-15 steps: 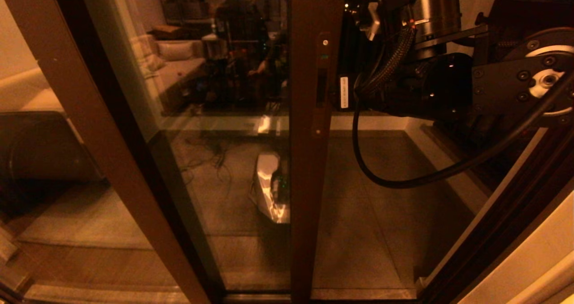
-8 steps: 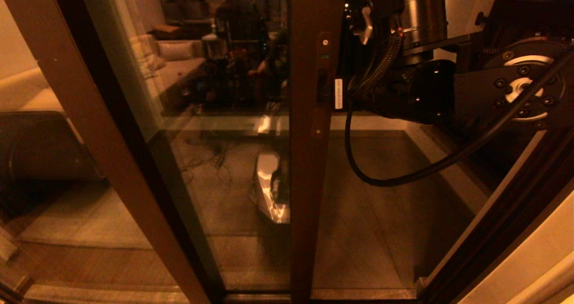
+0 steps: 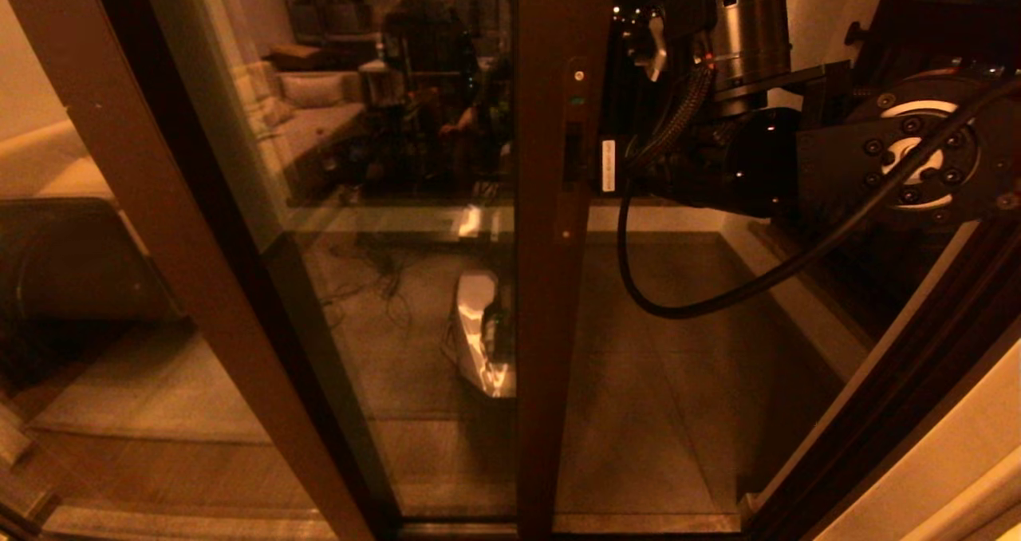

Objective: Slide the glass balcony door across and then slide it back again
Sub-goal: Close the slid door

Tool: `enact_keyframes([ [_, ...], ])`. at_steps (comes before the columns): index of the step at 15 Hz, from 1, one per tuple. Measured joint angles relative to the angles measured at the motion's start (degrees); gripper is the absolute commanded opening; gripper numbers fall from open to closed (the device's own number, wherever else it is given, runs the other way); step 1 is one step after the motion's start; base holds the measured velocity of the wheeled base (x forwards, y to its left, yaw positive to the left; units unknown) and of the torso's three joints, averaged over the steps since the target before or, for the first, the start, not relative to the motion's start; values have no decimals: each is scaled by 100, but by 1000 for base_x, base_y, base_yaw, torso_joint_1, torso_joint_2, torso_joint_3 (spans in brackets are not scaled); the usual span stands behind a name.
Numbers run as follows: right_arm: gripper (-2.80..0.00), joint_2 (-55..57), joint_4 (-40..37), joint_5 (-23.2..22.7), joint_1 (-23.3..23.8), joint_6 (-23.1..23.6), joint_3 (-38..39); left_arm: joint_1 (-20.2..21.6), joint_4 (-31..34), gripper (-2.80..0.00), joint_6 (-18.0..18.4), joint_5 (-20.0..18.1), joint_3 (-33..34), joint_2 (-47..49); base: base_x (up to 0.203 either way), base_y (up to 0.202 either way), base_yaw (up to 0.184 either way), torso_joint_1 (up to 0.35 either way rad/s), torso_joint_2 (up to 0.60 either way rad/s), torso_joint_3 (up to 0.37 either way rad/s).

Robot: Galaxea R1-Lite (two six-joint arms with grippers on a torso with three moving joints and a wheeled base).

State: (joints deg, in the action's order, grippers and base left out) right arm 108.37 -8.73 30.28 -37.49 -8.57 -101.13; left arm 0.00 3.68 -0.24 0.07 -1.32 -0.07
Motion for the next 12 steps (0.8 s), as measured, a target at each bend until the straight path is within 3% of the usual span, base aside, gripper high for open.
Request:
enact_keyframes([
  [12, 0, -135, -9, -10, 128, -71, 179, 0, 2, -280, 0, 1, 0, 0, 0, 0, 0, 0, 0, 0],
])
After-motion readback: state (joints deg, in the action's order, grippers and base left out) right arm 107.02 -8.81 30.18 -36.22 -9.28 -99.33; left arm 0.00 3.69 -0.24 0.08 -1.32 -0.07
